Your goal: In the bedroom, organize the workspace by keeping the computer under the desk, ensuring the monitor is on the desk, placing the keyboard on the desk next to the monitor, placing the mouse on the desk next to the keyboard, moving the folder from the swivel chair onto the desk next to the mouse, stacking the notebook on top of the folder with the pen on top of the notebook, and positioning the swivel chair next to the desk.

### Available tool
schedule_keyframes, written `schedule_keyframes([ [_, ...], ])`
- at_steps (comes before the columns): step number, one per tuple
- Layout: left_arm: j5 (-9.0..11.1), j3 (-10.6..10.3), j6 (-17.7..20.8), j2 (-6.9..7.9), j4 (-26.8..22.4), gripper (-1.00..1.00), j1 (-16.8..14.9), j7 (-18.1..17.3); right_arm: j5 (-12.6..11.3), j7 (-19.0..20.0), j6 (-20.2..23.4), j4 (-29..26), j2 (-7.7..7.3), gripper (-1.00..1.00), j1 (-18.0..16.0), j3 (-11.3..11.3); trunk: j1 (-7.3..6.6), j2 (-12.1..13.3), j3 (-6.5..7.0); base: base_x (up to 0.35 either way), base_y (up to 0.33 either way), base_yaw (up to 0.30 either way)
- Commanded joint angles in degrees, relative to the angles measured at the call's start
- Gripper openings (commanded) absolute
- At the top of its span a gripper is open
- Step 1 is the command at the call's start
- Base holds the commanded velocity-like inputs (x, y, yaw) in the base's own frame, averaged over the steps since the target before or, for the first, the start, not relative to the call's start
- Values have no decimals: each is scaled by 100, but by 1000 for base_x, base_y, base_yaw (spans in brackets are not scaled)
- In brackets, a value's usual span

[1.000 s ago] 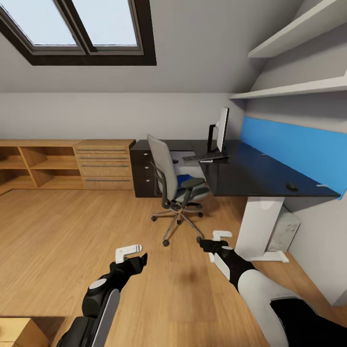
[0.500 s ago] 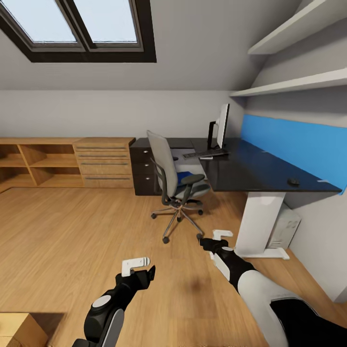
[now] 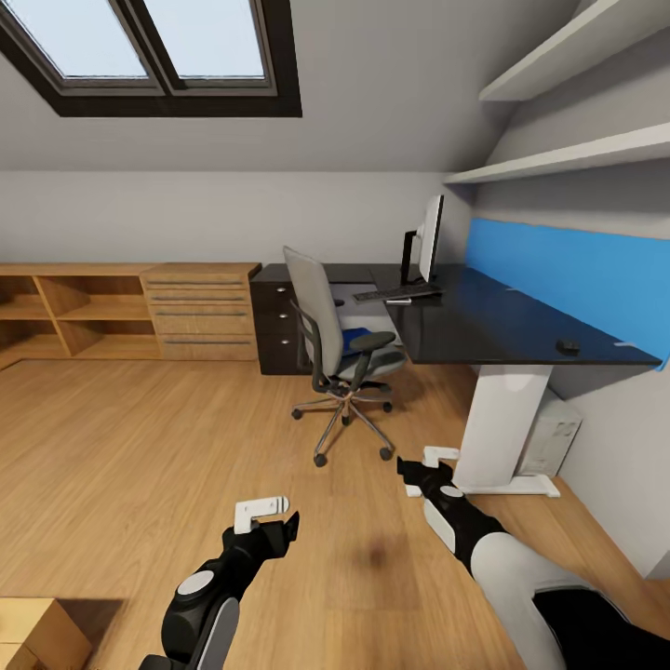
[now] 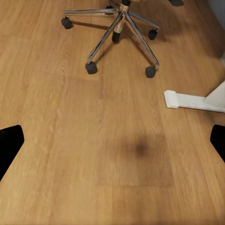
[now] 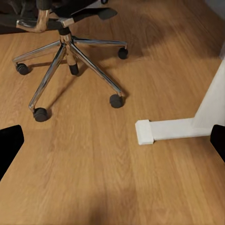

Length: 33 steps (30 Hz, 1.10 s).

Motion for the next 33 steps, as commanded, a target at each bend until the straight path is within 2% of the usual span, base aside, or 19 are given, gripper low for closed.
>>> schedule_keyframes([
  [1,60,-7,24,2,-6,100,-4,51,-60,-21,-28,4,-1,100,-3,35,-1,-3,-6,0,0,0],
  [19,9,27,55,58,9,100,-56,63,-93,-35,105,-122,-5,100,-8,6,-1,-3,-6,0,0,0],
  [23,6,-5,609,-158,242,100,-745,69,-94,-115,190,-137,-11,100,-138,4,-1,-3,-6,0,0,0],
  [24,8,-10,1010,-158,498,100,-1107,80,-97,-135,201,-138,-10,100,-227,3,-1,-3,-6,0,0,0],
  [27,25,-12,1607,-158,956,100,-1690,83,-102,-152,209,-138,1,100,-341,3,-1,-3,-6,0,0,0],
  [31,68,-8,2047,-158,1465,100,-2317,58,-119,-159,186,-87,4,100,-422,-4,-1,-3,-6,0,0,0],
  [33,85,-19,2081,-158,1612,100,-2498,46,-120,-160,117,48,24,100,-446,6,-1,-3,-6,0,0,0],
])
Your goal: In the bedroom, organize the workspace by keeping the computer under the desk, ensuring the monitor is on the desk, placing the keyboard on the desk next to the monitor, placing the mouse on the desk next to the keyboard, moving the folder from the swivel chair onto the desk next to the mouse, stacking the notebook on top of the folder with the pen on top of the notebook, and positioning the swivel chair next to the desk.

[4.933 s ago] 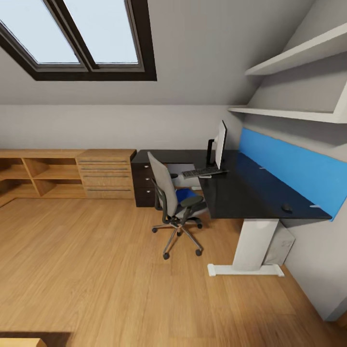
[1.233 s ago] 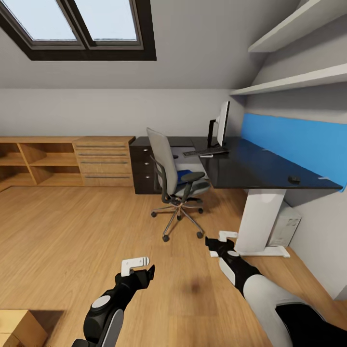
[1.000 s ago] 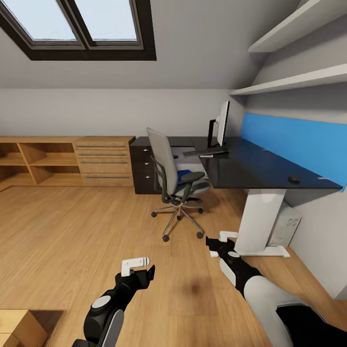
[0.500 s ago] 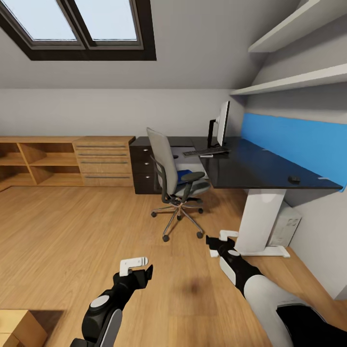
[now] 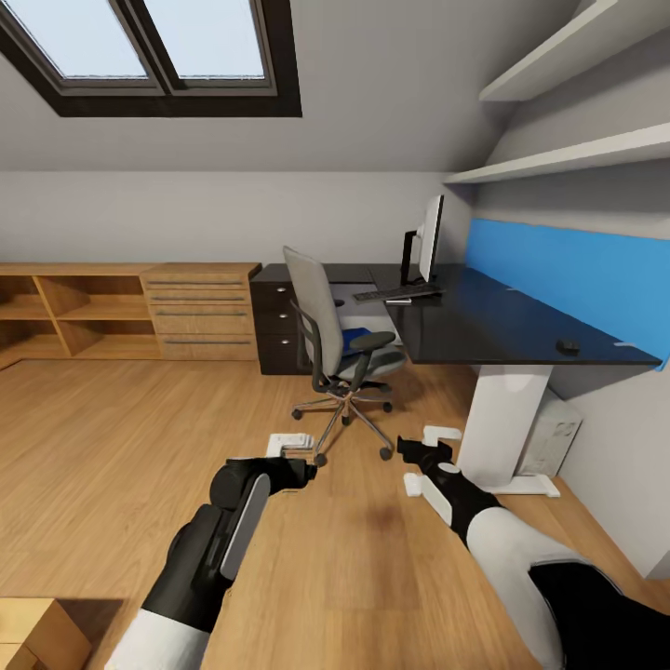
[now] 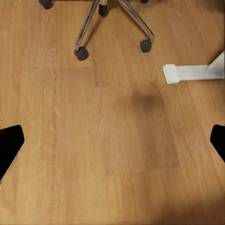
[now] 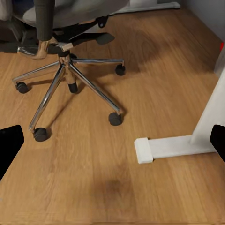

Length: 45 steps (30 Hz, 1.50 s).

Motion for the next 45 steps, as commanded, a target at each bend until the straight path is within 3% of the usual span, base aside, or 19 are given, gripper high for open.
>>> schedule_keyframes([
  [1,64,-16,-4,0,11,100,-31,53,-61,-20,-49,43,3,100,-9,34,-1,-3,-6,0,0,0],
  [7,71,-350,-916,0,-379,100,383,52,-63,-21,-151,182,58,100,-20,32,-1,-3,-6,0,0,0],
  [10,70,-482,-1366,0,-747,100,717,48,-62,-21,-173,190,73,100,-21,30,-1,-3,-6,0,0,0],
  [11,67,-582,-1609,19,-1004,100,972,46,-61,-21,-185,193,78,100,-21,28,-1,-3,-6,0,0,0],
  [15,63,-789,-1893,247,-1337,100,1423,45,-60,-21,-204,199,79,100,-21,23,-1,-3,-6,0,0,0],
  [16,65,-853,-1968,370,-1420,100,1566,44,-60,-21,-227,202,79,100,-21,22,-1,-3,-6,0,0,0],
  [19,73,-906,-2056,647,-1522,100,1736,47,-38,-27,-373,216,89,100,-19,26,-1,-3,-6,7,0,0],
  [23,77,-925,-2088,758,-1550,100,1797,51,-38,-29,-437,222,94,100,-14,33,-1,-3,-6,124,-45,0],
  [36,78,-936,-2104,797,-1556,100,1822,52,-7,-24,-512,238,79,100,-13,36,-1,-3,-6,254,-114,0],
  [45,83,-924,-2108,798,-1557,100,1826,52,1,-22,-1020,243,77,100,0,40,-1,-3,-6,208,51,0],
])
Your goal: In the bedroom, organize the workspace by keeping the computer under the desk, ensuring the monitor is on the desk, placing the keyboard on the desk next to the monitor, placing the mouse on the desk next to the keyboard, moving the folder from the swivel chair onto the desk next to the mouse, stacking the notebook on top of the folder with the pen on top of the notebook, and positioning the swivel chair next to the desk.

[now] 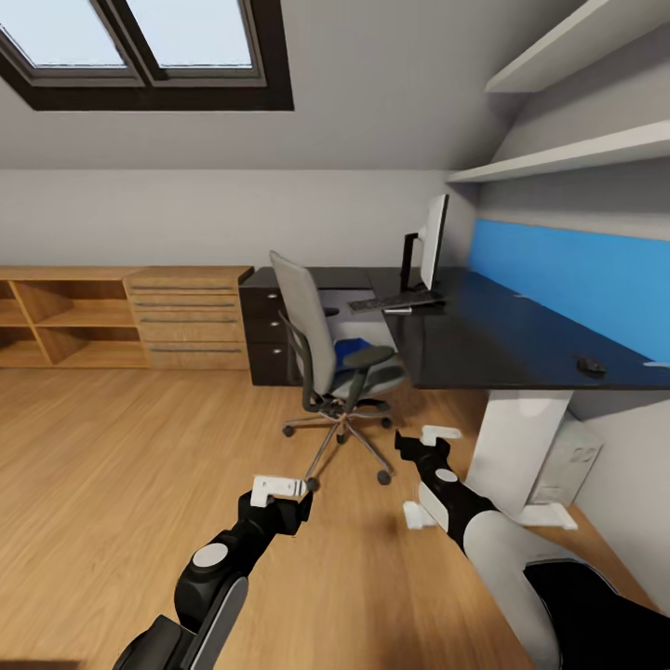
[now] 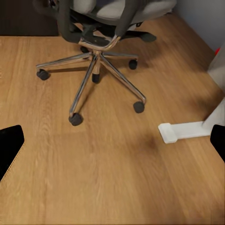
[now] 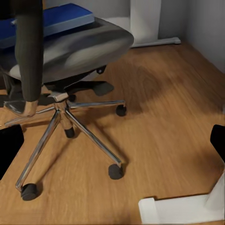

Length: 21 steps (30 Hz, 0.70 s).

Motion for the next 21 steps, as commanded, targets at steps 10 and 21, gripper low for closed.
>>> schedule_keyframes([
  [10,139,13,19,1,-8,100,-2,56,-41,-8,-240,107,16,100,1,46,1,-2,-6,177,178,0],
  [21,183,424,45,-20,-46,100,-2,55,-38,-12,-227,116,4,100,0,47,1,-2,-6,19,21,0],
])
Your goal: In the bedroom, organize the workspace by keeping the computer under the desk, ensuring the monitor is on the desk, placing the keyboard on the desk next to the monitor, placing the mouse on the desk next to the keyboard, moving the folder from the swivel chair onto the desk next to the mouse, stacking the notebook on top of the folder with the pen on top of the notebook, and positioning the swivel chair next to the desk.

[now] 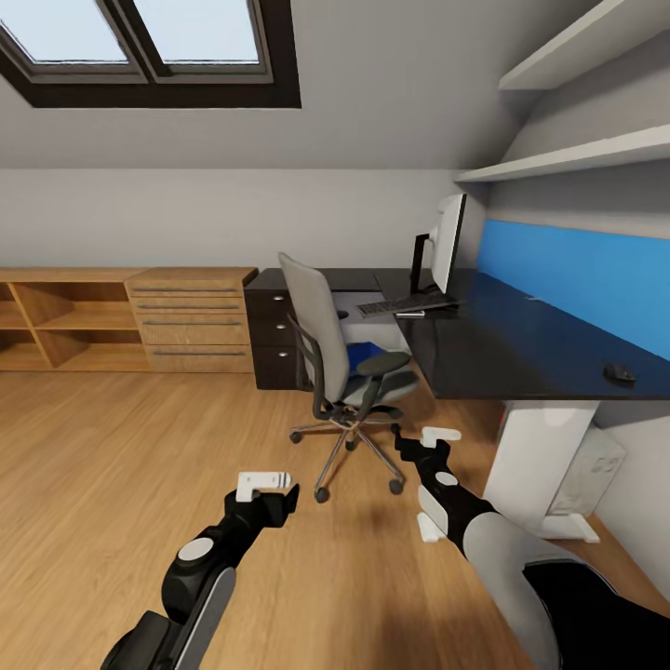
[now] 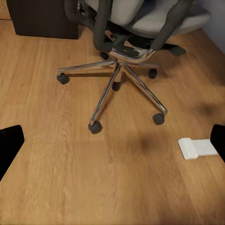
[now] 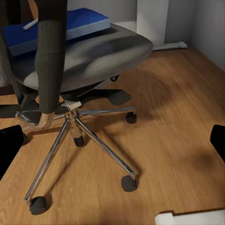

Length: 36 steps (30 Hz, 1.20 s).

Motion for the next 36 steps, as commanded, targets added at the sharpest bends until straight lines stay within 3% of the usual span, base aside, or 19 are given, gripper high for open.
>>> schedule_keyframes([
  [1,62,11,21,0,-7,100,-4,51,-59,-14,-23,5,-1,100,-5,34,-1,-3,-6,3,3,0],
  [36,66,46,39,-33,-10,100,-3,56,-54,-16,-34,7,-14,100,-5,37,768,-1406,-634,0,0,0],
])
